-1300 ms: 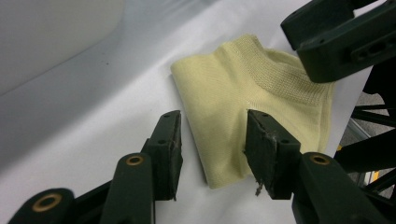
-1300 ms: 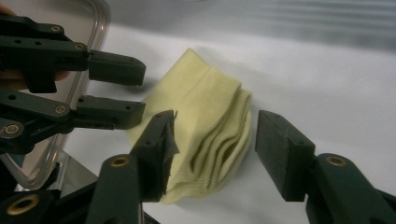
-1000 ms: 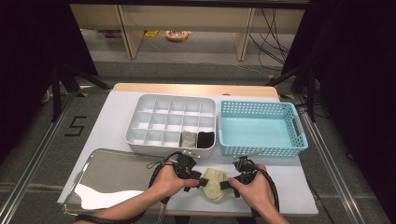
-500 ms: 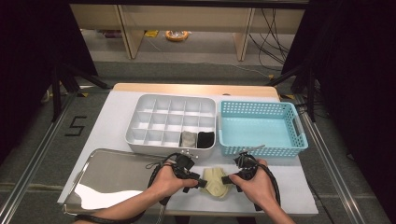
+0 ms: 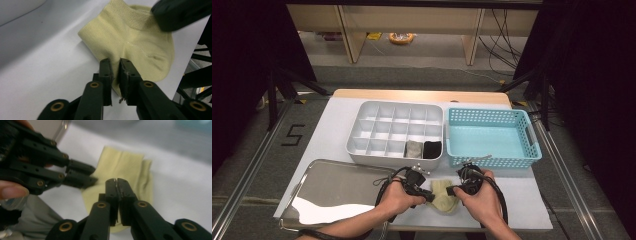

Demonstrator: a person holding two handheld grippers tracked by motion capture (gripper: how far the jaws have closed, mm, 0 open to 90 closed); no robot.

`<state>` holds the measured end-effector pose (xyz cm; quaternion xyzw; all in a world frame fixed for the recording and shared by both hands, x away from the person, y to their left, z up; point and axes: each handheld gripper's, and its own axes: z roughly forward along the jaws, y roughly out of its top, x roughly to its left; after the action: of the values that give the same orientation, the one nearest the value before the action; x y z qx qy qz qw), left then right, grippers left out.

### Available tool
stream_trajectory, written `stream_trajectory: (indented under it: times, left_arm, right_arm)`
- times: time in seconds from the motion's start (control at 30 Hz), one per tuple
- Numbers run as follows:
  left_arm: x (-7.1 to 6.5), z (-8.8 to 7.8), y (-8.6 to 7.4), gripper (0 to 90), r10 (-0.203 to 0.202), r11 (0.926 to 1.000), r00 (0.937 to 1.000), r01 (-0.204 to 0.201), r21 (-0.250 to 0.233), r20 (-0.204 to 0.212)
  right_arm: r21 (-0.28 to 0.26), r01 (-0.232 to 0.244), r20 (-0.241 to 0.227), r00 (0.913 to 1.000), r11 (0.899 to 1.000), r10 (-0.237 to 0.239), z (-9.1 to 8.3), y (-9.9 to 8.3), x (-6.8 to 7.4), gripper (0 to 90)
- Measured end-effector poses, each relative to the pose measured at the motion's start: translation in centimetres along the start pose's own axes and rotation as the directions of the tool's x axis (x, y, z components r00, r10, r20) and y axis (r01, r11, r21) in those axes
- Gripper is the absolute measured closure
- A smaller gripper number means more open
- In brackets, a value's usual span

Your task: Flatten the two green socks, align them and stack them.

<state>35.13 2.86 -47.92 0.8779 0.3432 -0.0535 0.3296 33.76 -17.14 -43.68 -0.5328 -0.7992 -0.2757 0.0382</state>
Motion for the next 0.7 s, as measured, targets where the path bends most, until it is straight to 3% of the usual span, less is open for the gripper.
stream_trajectory:
  times: [0.1,0.13,0.17,0.2,0.3,0.37,0.43,0.53,0.57,0.7]
  left_arm:
    - [0.0,0.0,0.0,83.7,0.015,0.9999,0.9998,-0.015,-0.007,0.009]
    - [-0.2,0.1,0.0,84.1,-0.03,0.9991,0.9995,0.03,-0.029,0.012]
    - [0.0,0.0,0.0,84.2,-0.032,0.9993,0.9993,0.032,-0.019,0.022]
    - [-0.1,-0.1,0.0,84.3,-0.062,0.9976,0.9973,0.063,-0.029,0.04]
    - [0.1,-0.6,0.0,84.3,-0.062,0.9978,0.9959,0.063,-0.018,0.066]
    - [0.0,-0.8,0.1,84.3,-0.087,0.9954,0.9923,0.09,-0.033,0.088]
    - [-0.1,-1.2,0.3,84.3,-0.094,0.9942,0.9905,0.098,-0.044,0.101]
    - [-0.3,-1.4,0.5,84.4,-0.095,0.9937,0.9886,0.101,-0.049,0.117]
    - [-0.4,-1.5,0.6,84.4,-0.091,0.9947,0.9901,0.096,-0.037,0.106]
    - [-0.4,-1.6,0.7,84.7,-0.1,0.9926,0.9871,0.107,-0.056,0.126]
  right_arm:
    - [0.041,-0.014,-0.002,0.9999,0.999,0.014,0.9,-0.1,-0.1,90.0]
    - [0.048,-0.017,0.004,0.9999,0.999,0.017,1.2,-0.2,-0.2,90.0]
    - [0.052,-0.019,0.005,0.9998,0.998,0.019,1.4,-0.2,-0.3,90.0]
    - [0.056,-0.021,0.008,0.9998,0.998,0.021,1.6,-0.2,-0.5,90.0]
    - [0.067,-0.016,-0.008,0.9998,0.998,0.016,2.1,-0.3,-0.8,90.0]
    - [0.069,-0.026,-0.015,0.9995,0.997,0.027,2.3,-0.3,-1.0,90.0]
    - [0.086,-0.057,-0.013,0.9982,0.995,0.058,2.3,-0.3,-0.9,90.0]
    - [0.075,-0.044,-0.025,0.9986,0.996,0.046,2.5,-0.3,-0.9,90.0]
    - [0.075,-0.047,-0.025,0.9985,0.996,0.049,2.5,-0.2,-0.9,90.0]
    - [0.076,-0.065,-0.029,0.9973,0.995,0.068,2.6,-0.3,-1.0,90.0]
